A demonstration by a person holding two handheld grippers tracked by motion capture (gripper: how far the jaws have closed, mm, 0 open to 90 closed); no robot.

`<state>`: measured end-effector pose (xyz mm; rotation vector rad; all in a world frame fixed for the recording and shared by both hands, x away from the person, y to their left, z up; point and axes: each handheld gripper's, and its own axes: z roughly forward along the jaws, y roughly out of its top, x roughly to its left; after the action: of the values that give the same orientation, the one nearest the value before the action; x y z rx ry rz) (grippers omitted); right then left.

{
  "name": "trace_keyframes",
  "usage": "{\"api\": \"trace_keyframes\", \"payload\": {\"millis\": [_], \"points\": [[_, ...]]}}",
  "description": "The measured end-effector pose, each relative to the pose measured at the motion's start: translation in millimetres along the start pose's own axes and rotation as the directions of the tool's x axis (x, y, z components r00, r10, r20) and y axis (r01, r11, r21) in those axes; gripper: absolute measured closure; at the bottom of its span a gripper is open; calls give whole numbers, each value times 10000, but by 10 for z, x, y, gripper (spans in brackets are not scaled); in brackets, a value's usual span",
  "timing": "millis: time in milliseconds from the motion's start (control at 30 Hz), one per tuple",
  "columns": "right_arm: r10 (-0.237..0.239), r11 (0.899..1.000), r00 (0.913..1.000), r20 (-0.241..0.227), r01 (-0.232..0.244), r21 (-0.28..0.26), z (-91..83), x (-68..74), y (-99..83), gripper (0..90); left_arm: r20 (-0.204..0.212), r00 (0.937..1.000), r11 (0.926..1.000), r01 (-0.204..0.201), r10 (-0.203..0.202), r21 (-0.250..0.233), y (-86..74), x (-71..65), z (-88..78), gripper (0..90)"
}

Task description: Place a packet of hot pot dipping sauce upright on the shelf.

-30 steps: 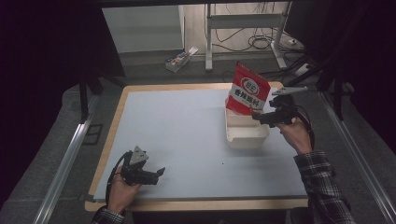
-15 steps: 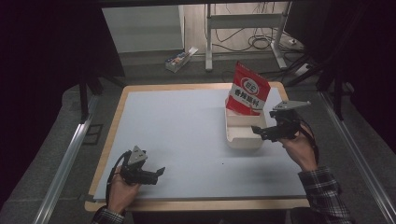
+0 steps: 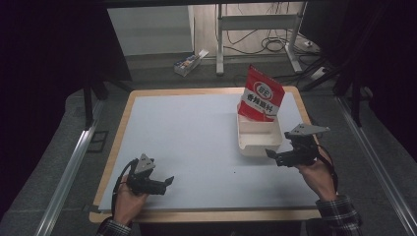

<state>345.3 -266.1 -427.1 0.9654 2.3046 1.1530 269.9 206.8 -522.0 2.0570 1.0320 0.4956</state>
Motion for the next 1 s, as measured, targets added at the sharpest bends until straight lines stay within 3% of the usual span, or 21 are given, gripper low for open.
{"api": "trace_keyframes", "payload": {"millis": [200,567,1000], "points": [[-207,9996,9995,243,202,196,-36,98,-201,45,-3,10000,10000,-43,43,0,1,-9,0,17],[-168,9991,9994,299,157,384,-73,218,-506,44,-29,9997,9997,-234,234,0,-1,-28,1,16],[-441,9923,9979,476,382,1177,55,230,-821,44,-75,9986,9986,-517,518,97,-2,-53,11,15]]}}
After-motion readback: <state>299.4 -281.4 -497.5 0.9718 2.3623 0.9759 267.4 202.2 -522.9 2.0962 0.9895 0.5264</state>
